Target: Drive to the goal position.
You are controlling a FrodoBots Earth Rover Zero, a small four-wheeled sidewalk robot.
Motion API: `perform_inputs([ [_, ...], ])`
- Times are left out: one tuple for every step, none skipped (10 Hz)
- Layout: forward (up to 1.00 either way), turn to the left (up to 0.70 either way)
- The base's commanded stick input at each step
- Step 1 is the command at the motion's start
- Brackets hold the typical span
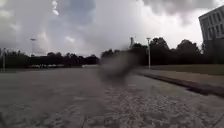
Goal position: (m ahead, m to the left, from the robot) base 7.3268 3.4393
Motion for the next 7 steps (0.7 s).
perform_inputs([
  [0.7, 0.03],
  [0.7, 0.03],
  [0.7, 0.03],
  [0.7, 0.03],
  [0.7, 0.03],
  [0.7, 0.03],
  [0.7, 0.03],
])
